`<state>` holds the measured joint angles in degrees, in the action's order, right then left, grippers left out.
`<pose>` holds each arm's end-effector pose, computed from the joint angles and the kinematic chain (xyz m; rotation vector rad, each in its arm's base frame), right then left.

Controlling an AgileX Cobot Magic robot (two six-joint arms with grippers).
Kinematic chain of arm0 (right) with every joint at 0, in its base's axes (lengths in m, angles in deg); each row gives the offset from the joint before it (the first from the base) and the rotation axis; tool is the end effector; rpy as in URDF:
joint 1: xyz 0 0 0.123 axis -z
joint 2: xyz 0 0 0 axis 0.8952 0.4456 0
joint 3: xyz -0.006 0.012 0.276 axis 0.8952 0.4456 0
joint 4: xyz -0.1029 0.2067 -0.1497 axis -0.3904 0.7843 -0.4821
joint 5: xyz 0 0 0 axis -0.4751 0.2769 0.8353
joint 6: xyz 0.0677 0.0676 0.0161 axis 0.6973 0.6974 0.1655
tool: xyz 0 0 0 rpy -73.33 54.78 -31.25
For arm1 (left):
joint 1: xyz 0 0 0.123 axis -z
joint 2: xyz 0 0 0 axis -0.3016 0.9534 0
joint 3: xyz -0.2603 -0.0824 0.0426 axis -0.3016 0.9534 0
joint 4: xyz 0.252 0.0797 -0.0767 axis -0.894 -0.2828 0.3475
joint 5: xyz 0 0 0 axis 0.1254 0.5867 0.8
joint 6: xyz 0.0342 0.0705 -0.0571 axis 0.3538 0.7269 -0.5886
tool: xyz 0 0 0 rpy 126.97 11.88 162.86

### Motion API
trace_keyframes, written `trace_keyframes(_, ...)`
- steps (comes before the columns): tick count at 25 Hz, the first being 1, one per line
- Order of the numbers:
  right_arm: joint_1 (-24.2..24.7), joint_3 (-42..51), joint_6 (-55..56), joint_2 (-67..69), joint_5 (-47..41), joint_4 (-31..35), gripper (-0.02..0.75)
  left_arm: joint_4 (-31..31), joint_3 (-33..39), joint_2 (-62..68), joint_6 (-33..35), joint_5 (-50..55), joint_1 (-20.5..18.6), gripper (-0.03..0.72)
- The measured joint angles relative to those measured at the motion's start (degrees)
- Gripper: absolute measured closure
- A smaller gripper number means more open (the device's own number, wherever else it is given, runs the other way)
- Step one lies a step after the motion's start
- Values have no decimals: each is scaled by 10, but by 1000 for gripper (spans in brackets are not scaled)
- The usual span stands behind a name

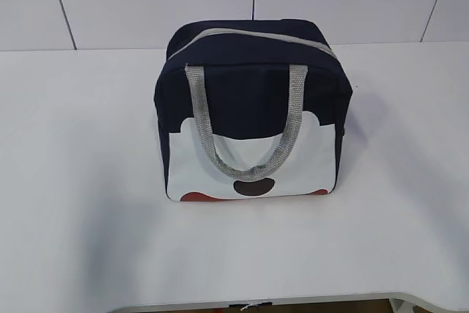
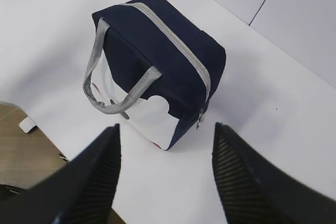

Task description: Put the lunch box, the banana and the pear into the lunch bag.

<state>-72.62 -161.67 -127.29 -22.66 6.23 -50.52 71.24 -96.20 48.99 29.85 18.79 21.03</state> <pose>0.1639 0.0611 0.4832 -0.9548 1.9723 0.1790 0.1655 -0.0290 0.4446 0.5005 2.1063 -0.0732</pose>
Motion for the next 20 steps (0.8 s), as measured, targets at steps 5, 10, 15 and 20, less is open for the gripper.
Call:
trace_keyframes(5,-5,23,5,-31,0,-24,274,-2,30,-60,-2,1,0,414)
trace_keyframes(10,-5,82,6,-68,-1,-31,274,-2,66,-101,-3,6,0,414)
trace_keyframes(15,-5,125,12,-105,-1,-34,274,-2,93,-129,-6,23,0,414)
trace_keyframes(20,-5,162,44,-153,-1,-34,274,15,138,-164,-19,27,0,414)
